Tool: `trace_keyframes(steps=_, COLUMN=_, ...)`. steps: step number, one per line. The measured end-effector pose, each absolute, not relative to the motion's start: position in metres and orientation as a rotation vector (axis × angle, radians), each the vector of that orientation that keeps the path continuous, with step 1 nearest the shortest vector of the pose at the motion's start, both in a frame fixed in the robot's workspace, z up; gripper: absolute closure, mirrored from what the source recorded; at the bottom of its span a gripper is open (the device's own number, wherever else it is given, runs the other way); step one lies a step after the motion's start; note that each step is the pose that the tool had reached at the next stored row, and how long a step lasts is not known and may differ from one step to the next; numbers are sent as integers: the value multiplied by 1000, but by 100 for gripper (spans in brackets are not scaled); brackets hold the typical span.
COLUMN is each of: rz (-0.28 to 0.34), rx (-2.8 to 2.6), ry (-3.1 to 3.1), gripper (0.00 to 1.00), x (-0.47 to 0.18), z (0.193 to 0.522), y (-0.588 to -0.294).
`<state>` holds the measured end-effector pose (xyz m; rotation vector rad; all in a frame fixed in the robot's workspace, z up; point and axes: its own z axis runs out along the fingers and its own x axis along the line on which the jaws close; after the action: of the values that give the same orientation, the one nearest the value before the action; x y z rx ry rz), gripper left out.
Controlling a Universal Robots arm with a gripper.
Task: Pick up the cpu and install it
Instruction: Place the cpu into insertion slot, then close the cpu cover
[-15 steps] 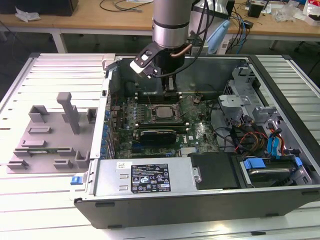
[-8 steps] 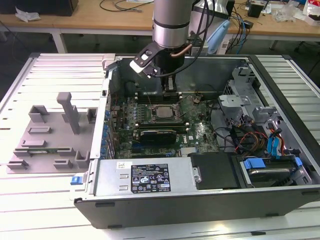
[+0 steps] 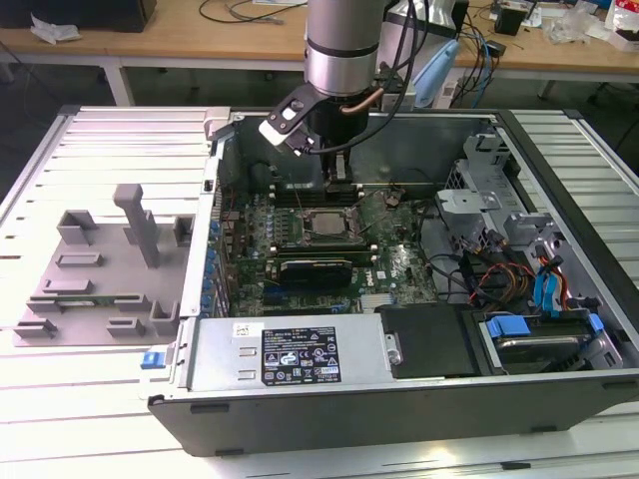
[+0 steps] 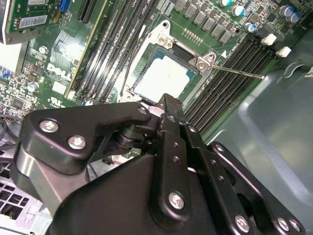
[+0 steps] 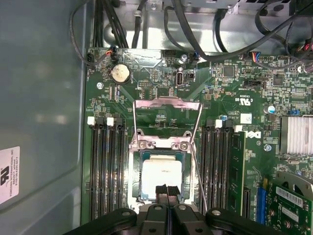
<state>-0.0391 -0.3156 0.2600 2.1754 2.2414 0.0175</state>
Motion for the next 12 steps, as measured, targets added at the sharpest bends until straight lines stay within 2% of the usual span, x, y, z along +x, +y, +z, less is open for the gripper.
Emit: trace_keyframes(steps=12, rz=9, rx=2179, ry=2246, gripper=89, x=-39, z=260, y=-316)
